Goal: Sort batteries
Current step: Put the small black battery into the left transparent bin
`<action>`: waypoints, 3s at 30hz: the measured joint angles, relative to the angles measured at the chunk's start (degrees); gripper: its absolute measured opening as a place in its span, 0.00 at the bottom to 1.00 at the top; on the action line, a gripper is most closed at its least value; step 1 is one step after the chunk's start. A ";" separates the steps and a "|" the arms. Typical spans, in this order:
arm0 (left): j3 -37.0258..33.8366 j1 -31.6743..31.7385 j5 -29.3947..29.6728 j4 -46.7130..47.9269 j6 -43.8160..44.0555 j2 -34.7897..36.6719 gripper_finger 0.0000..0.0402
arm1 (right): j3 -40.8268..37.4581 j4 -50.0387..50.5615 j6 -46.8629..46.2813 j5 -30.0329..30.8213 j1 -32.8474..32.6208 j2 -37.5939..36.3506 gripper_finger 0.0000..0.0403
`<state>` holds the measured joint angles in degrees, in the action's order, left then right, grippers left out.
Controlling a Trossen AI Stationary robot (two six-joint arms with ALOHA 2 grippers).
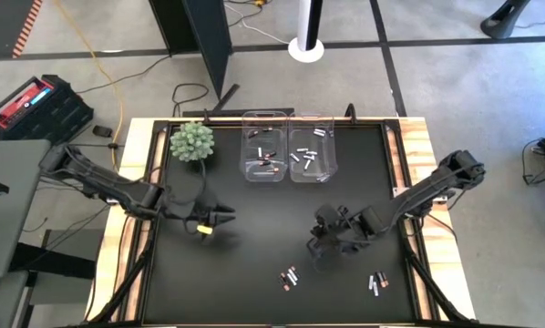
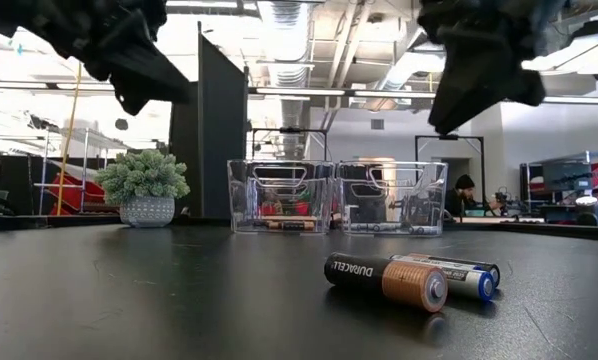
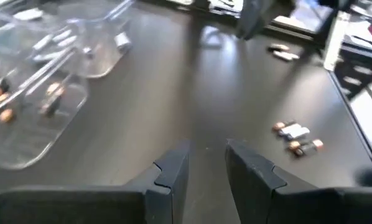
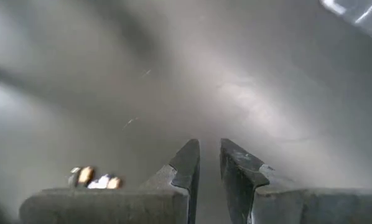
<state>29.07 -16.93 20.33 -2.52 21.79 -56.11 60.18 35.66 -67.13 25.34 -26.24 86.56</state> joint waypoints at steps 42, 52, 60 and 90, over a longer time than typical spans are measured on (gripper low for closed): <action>-0.30 -9.49 -2.47 3.28 -7.04 -0.03 0.25 | 13.43 -2.94 -24.19 -3.06 -14.10 23.50 0.40; -0.30 -9.49 -2.47 3.63 -7.46 -0.03 0.25 | 13.58 -3.10 -24.08 -1.38 -14.19 23.56 0.39; -0.28 -9.49 -2.47 3.56 -6.52 -0.03 0.25 | 13.60 -2.58 -23.88 -3.74 -13.66 23.52 0.42; -0.26 -9.47 -2.44 3.54 -9.14 -0.03 0.25 | 13.70 -4.85 -6.38 -4.74 -7.96 23.39 0.50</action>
<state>28.82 -26.39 17.89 1.02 12.64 -56.14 73.89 30.81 -73.51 20.60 -34.19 109.95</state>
